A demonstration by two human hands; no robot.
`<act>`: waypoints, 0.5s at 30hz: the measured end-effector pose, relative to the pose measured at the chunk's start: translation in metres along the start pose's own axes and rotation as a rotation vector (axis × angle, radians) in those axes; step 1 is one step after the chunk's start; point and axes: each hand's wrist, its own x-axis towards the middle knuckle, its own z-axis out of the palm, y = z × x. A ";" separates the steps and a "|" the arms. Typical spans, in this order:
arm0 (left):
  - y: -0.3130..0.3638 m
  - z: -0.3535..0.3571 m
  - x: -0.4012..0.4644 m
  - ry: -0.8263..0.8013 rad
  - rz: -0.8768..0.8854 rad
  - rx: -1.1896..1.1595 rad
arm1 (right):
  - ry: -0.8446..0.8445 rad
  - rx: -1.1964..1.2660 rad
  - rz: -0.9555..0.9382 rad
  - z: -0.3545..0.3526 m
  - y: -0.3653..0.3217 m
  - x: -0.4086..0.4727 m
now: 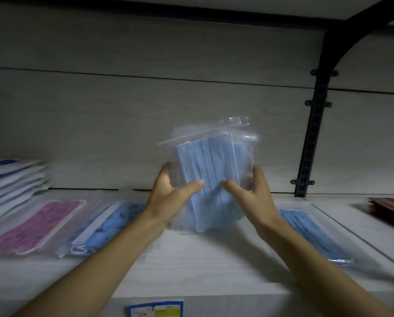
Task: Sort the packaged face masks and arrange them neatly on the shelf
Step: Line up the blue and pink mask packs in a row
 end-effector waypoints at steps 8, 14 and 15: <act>-0.004 -0.003 -0.006 -0.083 -0.015 0.184 | -0.080 -0.023 0.003 -0.002 0.006 0.001; -0.001 -0.001 -0.003 -0.042 0.168 0.073 | -0.050 0.074 -0.046 -0.004 -0.001 -0.001; -0.003 -0.001 -0.001 -0.036 0.164 0.069 | -0.052 0.076 -0.027 -0.004 -0.002 -0.001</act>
